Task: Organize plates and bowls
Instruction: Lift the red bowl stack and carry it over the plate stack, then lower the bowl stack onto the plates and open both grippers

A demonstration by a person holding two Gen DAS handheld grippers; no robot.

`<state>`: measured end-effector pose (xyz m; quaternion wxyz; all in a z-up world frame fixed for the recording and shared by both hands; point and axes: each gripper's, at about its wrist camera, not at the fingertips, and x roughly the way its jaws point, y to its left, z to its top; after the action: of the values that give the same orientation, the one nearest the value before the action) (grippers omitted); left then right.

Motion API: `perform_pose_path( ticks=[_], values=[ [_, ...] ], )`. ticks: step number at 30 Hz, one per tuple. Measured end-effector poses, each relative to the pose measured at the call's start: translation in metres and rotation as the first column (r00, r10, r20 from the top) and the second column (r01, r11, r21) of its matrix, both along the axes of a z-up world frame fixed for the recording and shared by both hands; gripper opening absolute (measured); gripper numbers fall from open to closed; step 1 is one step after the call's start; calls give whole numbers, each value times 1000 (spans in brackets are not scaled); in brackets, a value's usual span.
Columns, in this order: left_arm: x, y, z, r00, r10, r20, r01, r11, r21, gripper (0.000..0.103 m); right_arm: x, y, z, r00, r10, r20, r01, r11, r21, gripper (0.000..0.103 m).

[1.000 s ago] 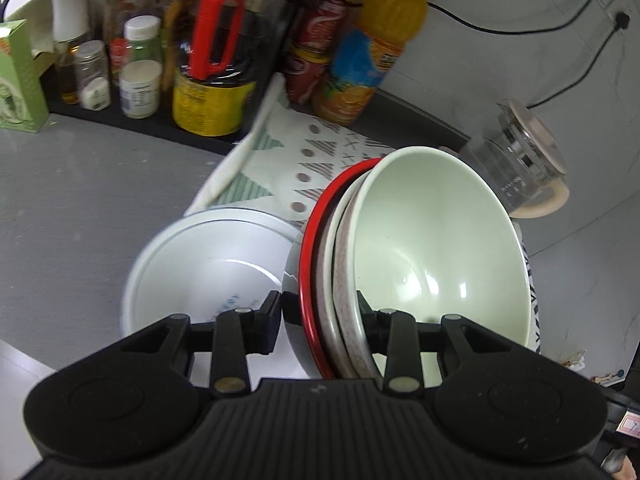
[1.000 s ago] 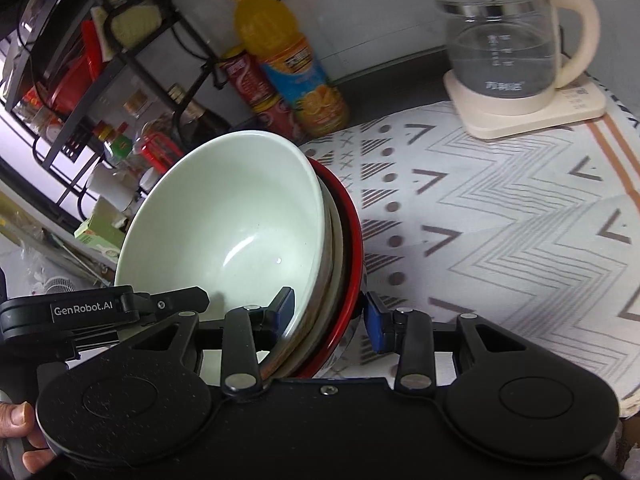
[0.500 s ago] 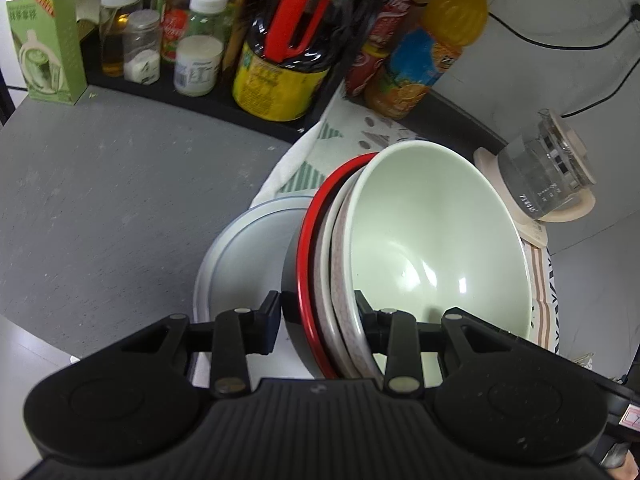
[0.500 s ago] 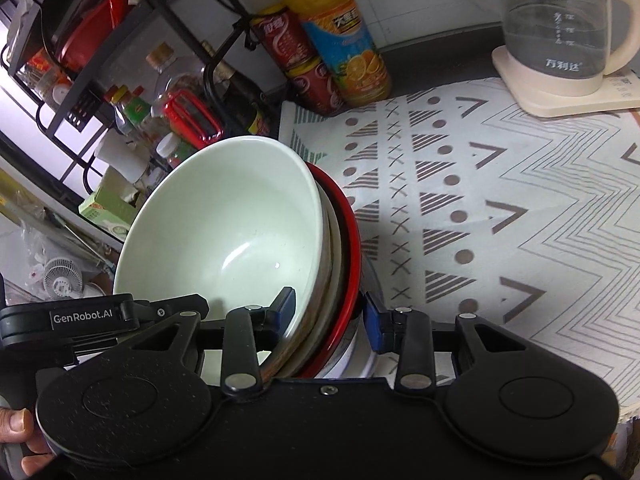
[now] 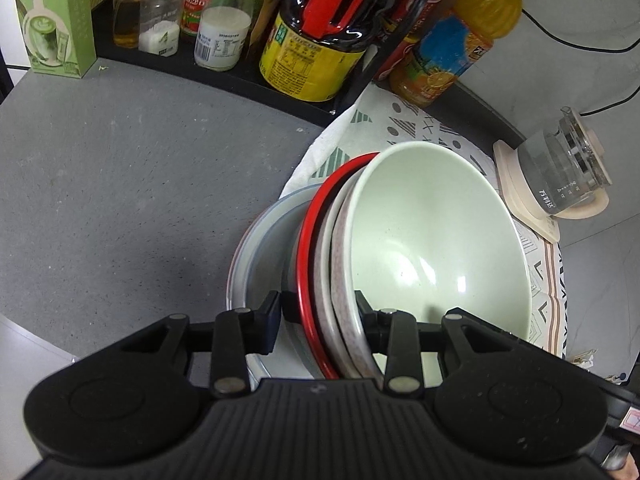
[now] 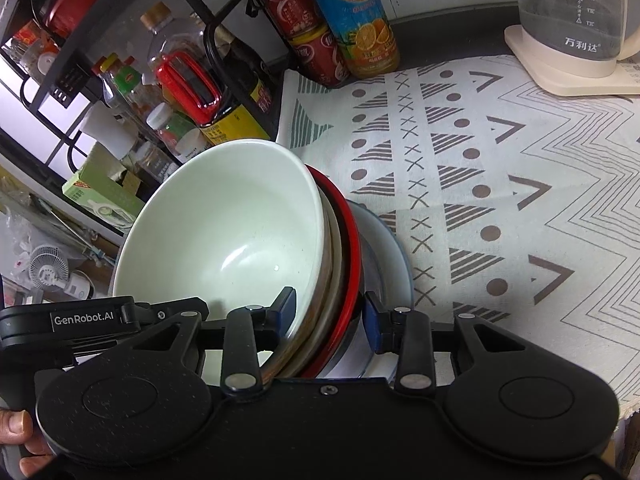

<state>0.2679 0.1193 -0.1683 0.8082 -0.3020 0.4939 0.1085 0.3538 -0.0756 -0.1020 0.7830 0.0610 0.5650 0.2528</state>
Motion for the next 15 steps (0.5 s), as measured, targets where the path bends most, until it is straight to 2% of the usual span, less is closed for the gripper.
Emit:
perform_pose_path(
  ticks=[15],
  values=[
    [3, 7, -17, 999, -40, -23, 39, 999, -37, 34, -2, 9, -9, 999, -27, 19, 27, 999, -41, 34]
  ],
)
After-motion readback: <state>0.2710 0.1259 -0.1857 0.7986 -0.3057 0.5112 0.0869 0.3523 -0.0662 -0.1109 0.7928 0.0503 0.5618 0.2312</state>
